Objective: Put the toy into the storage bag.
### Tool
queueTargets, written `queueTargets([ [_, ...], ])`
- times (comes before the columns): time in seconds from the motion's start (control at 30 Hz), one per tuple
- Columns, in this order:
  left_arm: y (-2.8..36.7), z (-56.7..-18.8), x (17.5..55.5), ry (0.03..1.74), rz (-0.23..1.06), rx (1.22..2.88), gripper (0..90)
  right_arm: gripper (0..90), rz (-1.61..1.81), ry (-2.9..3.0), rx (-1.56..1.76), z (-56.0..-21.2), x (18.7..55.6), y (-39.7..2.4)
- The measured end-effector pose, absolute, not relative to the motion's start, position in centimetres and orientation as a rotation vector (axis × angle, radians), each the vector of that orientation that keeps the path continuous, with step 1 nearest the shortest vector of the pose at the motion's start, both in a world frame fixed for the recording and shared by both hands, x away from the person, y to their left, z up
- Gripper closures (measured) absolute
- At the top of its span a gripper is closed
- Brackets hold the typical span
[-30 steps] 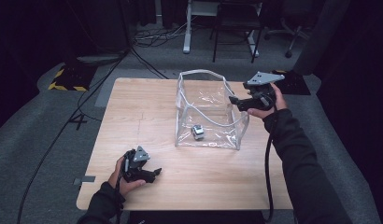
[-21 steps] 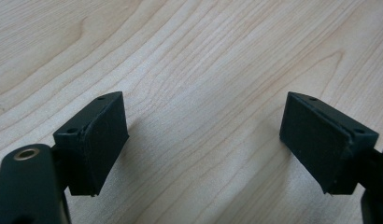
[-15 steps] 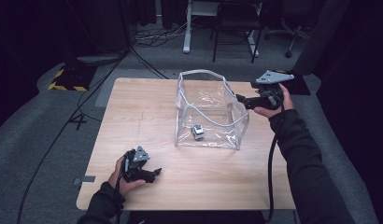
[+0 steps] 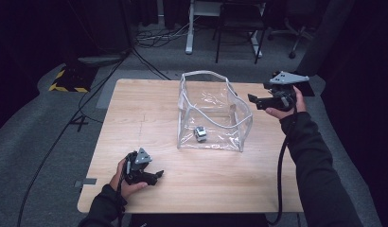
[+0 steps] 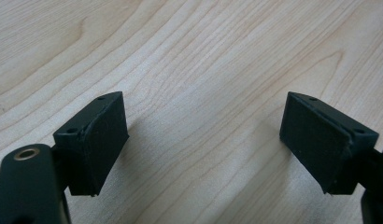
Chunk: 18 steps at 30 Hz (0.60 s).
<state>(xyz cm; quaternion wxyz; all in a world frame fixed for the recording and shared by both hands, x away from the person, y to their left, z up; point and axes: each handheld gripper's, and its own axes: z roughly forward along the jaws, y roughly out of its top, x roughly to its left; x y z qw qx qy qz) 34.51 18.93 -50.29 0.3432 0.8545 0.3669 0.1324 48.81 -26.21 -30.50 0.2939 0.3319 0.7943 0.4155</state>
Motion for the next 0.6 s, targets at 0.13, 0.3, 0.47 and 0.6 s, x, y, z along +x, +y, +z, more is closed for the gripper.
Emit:
queueTargets([
  [0.13,18.9,-50.3,34.5,0.954,0.343,2.221,15.5,22.6,1.105,2.099,0.898,-30.6,48.9,-26.7],
  [0.3,18.9,-50.3,34.5,0.954,0.343,2.221,15.5,22.7,1.092,2.095,0.909,-30.9,48.9,-27.1],
  [0.47,18.9,-50.3,34.5,0.954,0.343,2.221,15.5,22.7,1.078,2.092,0.922,-31.2,48.9,-27.5],
  [0.6,18.9,-50.3,34.5,0.953,0.344,2.221,15.5,22.8,1.073,2.096,0.926,-31.4,49.0,-27.8],
])
